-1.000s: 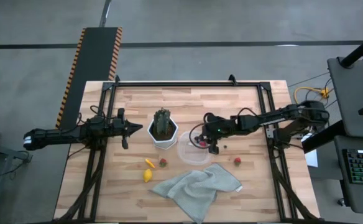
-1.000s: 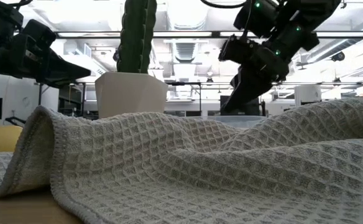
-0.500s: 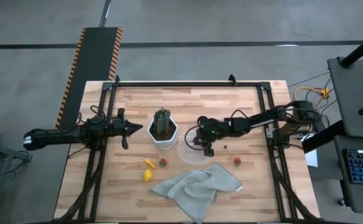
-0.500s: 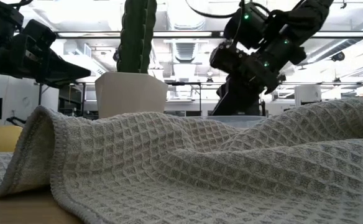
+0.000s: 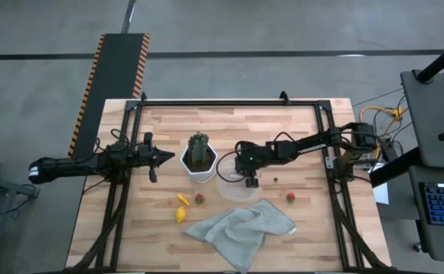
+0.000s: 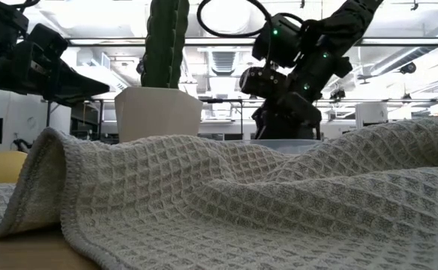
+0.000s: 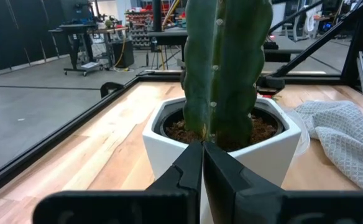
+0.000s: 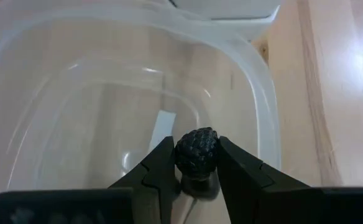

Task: Pick and placing Produce into tupperware
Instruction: Put the blackberry into the transparent bin, then put the blueberry into the transparent bin, then put the right strawberry into the transparent bin

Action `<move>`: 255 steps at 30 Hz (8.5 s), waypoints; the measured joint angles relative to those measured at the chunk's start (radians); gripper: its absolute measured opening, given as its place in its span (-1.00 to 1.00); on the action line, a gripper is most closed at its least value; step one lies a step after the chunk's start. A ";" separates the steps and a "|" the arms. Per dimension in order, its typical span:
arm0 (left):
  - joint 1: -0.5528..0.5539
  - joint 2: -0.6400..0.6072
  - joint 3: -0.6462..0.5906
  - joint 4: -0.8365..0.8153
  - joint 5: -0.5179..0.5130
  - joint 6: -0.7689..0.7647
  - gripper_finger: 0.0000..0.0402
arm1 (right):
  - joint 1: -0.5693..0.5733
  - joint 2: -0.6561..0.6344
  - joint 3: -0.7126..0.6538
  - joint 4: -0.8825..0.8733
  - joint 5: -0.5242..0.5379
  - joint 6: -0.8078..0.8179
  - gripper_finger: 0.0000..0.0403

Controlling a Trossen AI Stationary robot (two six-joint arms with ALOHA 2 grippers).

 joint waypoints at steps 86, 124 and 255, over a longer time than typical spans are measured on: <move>0.000 0.007 0.000 0.053 0.000 0.000 -1.00 | 0.170 -0.427 -0.437 -0.272 0.101 0.397 0.02; 0.000 0.010 0.000 0.053 0.000 0.000 -1.00 | 0.169 -0.397 -0.431 -0.228 0.126 0.388 -0.08; 0.000 0.020 0.000 0.052 0.000 0.000 -1.00 | 0.047 -0.031 0.014 -0.117 0.090 -0.083 -0.49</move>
